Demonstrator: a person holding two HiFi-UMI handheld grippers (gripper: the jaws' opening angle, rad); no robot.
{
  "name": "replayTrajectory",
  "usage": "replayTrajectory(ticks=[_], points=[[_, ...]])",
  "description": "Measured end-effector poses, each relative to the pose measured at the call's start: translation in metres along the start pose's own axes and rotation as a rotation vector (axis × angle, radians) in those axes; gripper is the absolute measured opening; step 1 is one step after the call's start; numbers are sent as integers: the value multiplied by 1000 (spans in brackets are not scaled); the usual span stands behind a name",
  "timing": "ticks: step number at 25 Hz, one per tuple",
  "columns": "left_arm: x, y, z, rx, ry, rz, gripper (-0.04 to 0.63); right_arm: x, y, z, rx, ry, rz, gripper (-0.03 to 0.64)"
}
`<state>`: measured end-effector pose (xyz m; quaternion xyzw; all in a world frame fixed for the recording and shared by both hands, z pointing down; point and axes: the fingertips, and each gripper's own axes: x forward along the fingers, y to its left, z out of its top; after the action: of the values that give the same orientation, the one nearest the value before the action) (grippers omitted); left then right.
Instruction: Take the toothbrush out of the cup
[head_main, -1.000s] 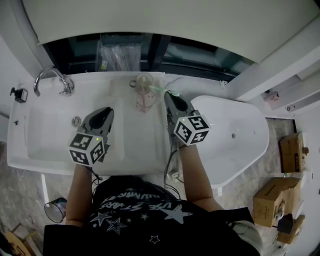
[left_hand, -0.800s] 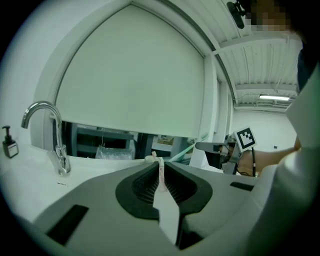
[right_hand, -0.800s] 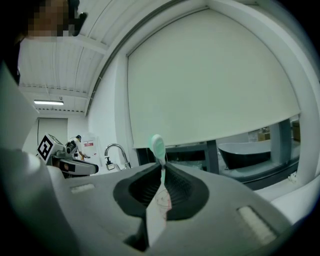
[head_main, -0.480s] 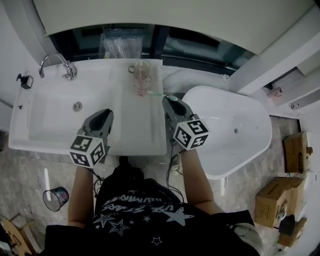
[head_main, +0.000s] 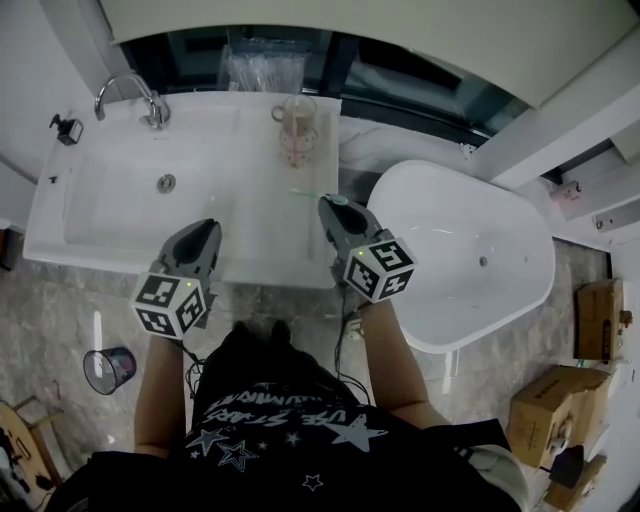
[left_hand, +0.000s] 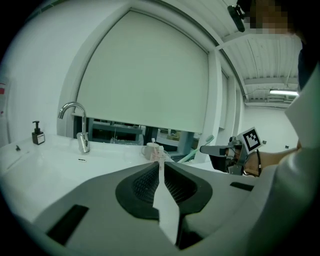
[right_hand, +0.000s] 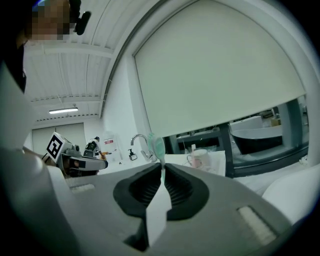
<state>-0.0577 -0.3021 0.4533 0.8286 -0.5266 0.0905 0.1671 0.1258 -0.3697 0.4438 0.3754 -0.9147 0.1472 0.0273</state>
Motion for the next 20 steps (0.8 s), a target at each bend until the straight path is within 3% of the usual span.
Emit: replayTrajectory(ticks=[9, 20], points=[[-7, 2, -4, -29, -26, -21, 38, 3, 20, -7, -9, 24, 31, 21], [-85, 10, -20, -32, -44, -76, 38, -17, 104, -17, -17, 10, -13, 22]])
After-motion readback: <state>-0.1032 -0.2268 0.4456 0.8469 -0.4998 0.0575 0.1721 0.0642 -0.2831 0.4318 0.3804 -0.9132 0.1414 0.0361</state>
